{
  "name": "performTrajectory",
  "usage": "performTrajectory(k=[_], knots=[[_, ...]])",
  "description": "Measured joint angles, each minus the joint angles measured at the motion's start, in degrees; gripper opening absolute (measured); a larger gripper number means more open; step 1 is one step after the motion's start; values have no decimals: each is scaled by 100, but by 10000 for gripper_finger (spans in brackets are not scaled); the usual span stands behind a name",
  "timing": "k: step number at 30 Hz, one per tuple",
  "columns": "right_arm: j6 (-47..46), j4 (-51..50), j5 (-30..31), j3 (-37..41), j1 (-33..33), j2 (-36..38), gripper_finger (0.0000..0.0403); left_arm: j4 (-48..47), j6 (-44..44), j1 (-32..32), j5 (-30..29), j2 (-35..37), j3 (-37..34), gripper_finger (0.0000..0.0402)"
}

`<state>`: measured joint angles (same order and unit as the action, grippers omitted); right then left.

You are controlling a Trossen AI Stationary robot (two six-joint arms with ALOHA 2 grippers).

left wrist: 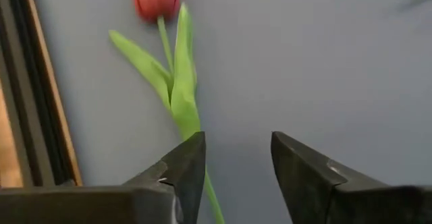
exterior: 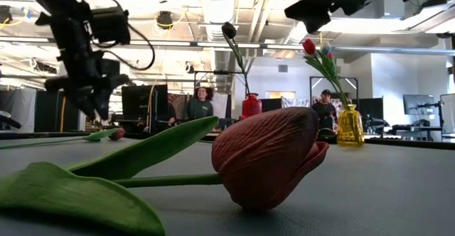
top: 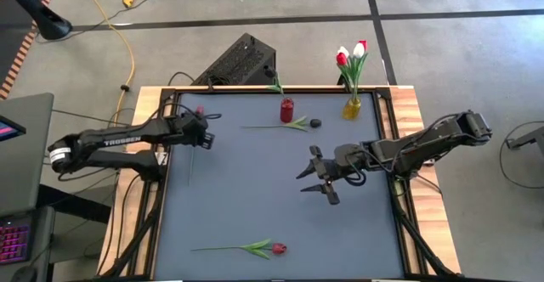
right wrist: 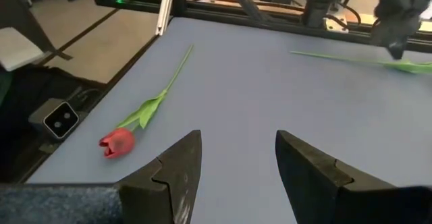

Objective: Sort flowers into vase by color
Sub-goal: Put the top dark red tulip into the red vase

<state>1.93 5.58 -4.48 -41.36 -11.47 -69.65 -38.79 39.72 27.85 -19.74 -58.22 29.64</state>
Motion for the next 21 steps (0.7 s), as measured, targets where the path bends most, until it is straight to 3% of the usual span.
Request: performTrajectory(k=[9, 18, 21], knots=[[24, 201, 5, 0, 3, 0, 215, 1048, 32, 429, 253, 0, -805, 183], [154, 218, 5, 0, 94, 0, 215, 962, -8, 719, 269, 0, -928, 184], [155, 213, 5, 0, 151, 0, 215, 954, -53, 719, 521, -2, -930, 179]])
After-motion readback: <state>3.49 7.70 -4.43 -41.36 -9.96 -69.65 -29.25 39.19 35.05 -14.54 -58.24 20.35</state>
